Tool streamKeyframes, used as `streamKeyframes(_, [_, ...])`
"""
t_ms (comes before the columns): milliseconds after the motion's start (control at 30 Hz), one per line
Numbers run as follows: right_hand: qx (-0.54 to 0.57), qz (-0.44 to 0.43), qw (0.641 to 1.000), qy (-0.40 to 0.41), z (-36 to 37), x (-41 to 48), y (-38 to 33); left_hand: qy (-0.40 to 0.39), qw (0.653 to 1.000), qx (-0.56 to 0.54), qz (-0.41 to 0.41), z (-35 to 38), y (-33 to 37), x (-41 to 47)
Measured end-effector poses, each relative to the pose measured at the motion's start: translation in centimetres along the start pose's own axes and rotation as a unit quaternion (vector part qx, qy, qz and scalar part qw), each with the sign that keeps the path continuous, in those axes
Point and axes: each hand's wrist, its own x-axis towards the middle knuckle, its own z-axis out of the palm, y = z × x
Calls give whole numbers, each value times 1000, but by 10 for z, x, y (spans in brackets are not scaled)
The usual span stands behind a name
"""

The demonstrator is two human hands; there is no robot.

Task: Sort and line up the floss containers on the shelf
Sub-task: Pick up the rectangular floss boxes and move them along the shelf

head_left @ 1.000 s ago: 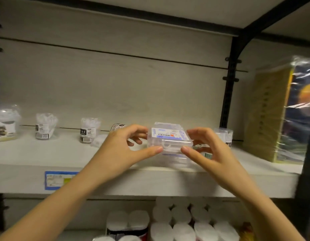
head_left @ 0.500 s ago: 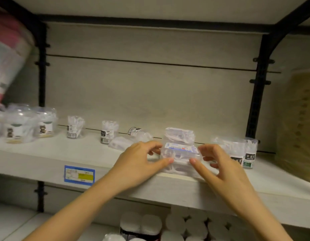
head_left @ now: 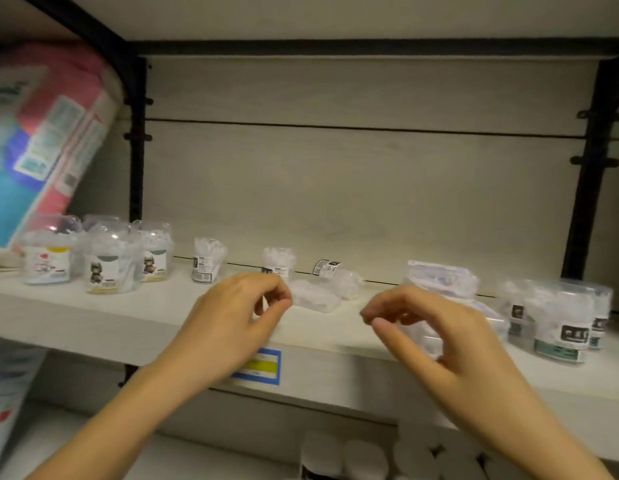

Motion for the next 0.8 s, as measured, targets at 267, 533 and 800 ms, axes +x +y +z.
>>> streamKeyframes(267, [-204,174,949,-166,76,104,2,-36,998,-24,40,-48,-74,7])
streamKeyframes(533, [-311,319,846,-294,102,130,28,-50,992,-87,72,-69,-119,11])
streamKeyframes(800, [-29,367,910,-192,70,125,-14,-67,983,-128,115,-66,-130,20])
